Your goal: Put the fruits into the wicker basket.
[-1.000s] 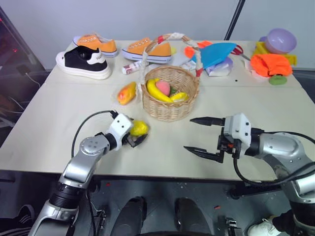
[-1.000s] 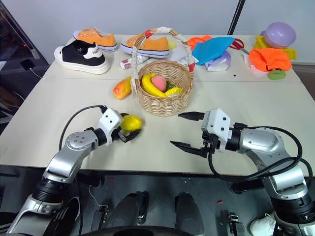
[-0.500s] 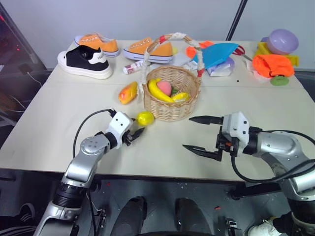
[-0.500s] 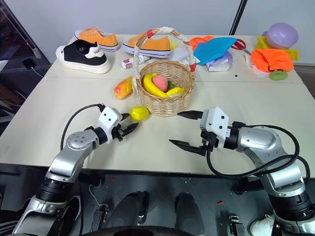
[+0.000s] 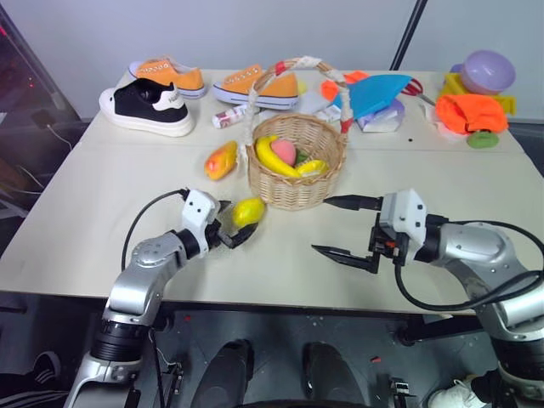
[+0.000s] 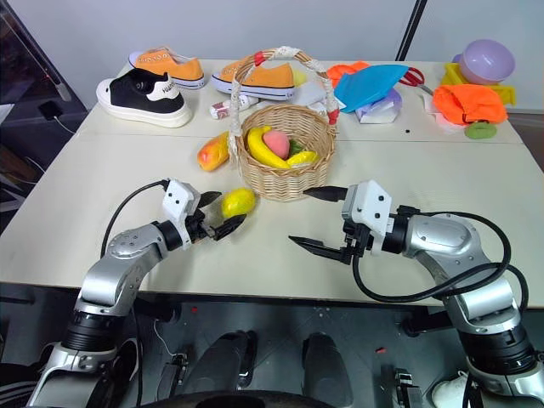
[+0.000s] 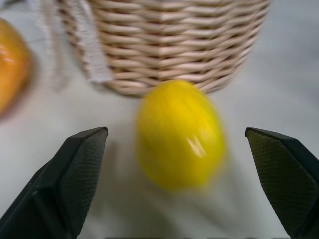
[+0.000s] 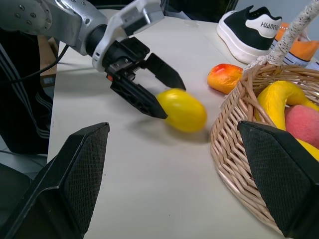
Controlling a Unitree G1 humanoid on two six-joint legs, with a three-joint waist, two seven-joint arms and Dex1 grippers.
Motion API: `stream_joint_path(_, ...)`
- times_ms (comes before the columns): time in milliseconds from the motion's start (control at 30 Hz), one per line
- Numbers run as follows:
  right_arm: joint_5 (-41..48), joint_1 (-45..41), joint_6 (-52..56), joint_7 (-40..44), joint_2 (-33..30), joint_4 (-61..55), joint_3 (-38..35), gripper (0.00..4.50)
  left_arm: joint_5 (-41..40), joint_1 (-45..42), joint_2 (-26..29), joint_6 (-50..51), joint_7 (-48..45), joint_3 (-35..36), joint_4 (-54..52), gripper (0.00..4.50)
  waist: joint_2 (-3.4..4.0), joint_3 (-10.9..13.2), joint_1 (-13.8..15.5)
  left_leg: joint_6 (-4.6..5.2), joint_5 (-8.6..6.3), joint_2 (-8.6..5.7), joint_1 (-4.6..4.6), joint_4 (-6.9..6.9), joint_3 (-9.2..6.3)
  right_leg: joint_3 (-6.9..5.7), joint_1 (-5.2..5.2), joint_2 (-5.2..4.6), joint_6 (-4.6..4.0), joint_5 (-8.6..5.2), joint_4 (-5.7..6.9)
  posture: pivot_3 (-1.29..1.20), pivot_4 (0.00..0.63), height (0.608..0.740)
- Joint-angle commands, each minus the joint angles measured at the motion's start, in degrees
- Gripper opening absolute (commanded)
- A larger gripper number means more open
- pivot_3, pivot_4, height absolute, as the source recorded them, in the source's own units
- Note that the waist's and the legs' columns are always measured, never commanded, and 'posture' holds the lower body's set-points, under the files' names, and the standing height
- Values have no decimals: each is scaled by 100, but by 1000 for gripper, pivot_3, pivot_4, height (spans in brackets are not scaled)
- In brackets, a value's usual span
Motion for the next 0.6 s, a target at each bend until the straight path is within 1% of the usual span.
stream_joint_path(33, 32, -93, -68, -13, 14, -77, -42, 4320, -118, -95, -166, -5, 204, 180, -117, 4460, 0, 0, 3, 0, 0, 0, 0, 0, 0, 0, 0, 0, 0, 0, 0, 0, 150, 740)
stream_joint_path(133, 55, -123, -48, -16, 19, -74, -42, 4320, 46, -115, -143, 201, 251, -55, -179, 4460, 0, 0, 3, 0, 0, 0, 0, 2, 0, 0, 1, 0, 0, 0, 0, 0, 150, 740)
stream_joint_path(300, 43, -175, -48, -28, 54, -39, 4, 4320, 162, -335, -424, 715, 724, -156, -74, 4460, 0, 0, 2, 0, 0, -1, -1, 4, 0, 0, 1, 1, 1, 0, 1, 0, 150, 740)
stream_joint_path(433, 7, -208, -72, -52, 102, -6, 70, 4320, 174, -584, -665, 896, 836, -271, -19, 4460, -1, 0, 2, 1, -1, -1, -2, 11, -1, -2, 3, 3, 2, 1, 3, 0, 150, 740)
stream_joint_path(567, -1, -227, -78, -81, 118, -2, 75, 4320, 242, -698, -709, 1088, 914, -328, 66, 4460, -1, 0, -11, 2, -1, -1, -3, 16, -1, -1, 3, 4, 6, 3, 3, 0, 150, 740)
stream_joint_path(600, 0, -236, -73, -85, 115, 2, 67, 4320, 268, -689, -679, 1092, 893, -358, 64, 4234, -1, 0, -14, 2, -2, 0, -3, 16, -1, -1, 2, 5, 6, 3, 5, 0, 150, 740)
